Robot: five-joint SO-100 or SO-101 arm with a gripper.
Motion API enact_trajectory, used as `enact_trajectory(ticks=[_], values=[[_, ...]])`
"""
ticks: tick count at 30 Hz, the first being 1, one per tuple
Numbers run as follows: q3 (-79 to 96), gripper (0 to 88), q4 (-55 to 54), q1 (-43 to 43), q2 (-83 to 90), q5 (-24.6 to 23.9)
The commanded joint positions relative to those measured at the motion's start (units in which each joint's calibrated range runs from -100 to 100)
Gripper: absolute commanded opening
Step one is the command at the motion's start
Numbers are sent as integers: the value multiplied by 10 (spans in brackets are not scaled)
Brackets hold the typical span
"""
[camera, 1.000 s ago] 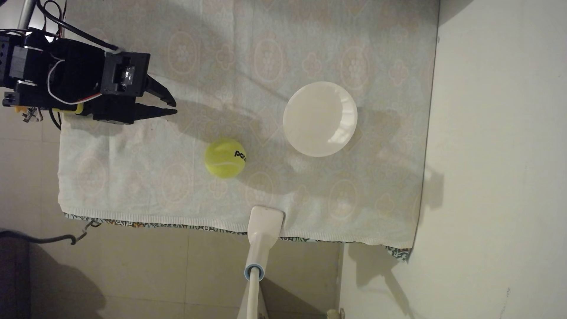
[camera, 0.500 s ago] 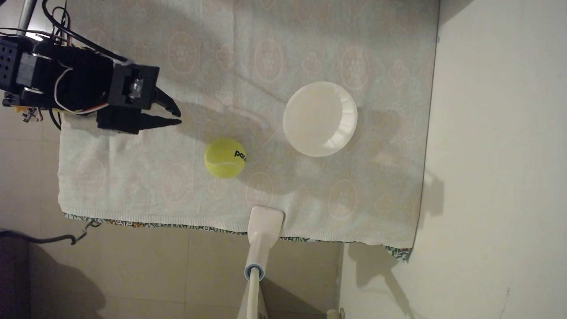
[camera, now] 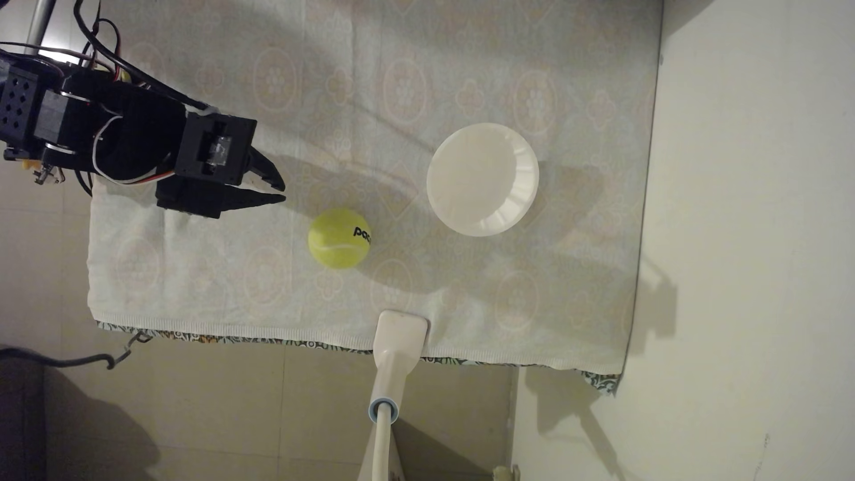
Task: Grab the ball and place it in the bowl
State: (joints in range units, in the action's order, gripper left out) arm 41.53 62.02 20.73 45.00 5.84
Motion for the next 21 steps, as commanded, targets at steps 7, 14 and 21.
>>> enact_trajectory(ticks=[7,14,21], values=[[-108,2,-18,44,-67,6],[-160,4,-16,70,-108,16],[-185,36,-16,81,-143,19]])
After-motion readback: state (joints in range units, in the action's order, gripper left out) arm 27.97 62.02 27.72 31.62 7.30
